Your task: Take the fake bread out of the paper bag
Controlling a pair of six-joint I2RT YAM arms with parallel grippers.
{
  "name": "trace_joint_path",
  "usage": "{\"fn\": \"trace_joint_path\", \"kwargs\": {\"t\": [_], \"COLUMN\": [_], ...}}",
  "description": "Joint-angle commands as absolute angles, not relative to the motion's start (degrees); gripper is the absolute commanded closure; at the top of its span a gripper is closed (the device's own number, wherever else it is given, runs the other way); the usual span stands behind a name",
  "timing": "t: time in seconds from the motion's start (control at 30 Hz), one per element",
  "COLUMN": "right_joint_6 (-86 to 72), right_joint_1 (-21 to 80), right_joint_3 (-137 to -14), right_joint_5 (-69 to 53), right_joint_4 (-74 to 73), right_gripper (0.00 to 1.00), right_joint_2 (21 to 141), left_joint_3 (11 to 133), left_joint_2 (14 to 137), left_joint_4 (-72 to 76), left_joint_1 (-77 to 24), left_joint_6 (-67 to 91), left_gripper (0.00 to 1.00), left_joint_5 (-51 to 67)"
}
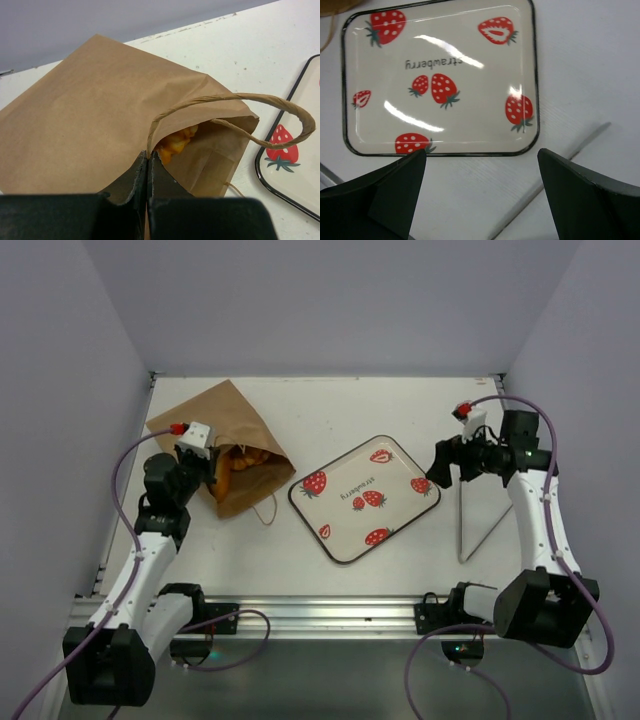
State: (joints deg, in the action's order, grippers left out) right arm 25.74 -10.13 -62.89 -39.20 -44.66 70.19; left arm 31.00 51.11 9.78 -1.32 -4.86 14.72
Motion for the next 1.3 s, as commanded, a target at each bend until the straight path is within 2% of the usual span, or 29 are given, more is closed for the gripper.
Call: {"fn": "trace_joint_path", "kwargs": {"t": [0.0,0.03,0.17,0.33,0.6,0.93,1.27], "right_joint_6": [17.78,16.80,15.03,19.07,20.74,18.29,12.67], "right_joint_1": [-10.28,-10.37,-10.28,-10.37,-11.42,-14.41,-19.33], "right_joint_3": [-66.79,-66.71,-63.73,-60.82,-59.59,-62.93,-64.34], "right_joint_5": [-20.43,-13.08,-1.27,1.05,8.52,4.56,2.63], "right_joint_4": [-47.63,-48.42,-48.96,-52.54,-56.51,-60.91,-60.30], "right_gripper": [0.01,0.01,0.01,0.01,0.01,0.01,0.01], "right_joint_2": [71.28,71.28,69.09,68.64,76.09,92.44,99.48], "left_joint_3": [31.99,31.99,32.08,32.17,32.26,32.34,32.25], "left_joint_2": [51.94,51.94,51.77,51.50,50.71,51.15,50.98], "left_joint_4": [7.12,7.03,6.33,5.71,5.19,5.10,5.01], "left_joint_1": [-1.84,-2.02,-2.81,-3.95,-4.22,-4.48,-4.75], "left_joint_6": [-3.17,-3.08,-3.08,-3.43,-3.95,-3.96,-4.39], "left_gripper": [1.00,1.00,1.00,1.00,1.00,1.00,1.00], "left_joint_5": [14.41,14.41,13.36,12.31,11.08,11.52,10.99]}}
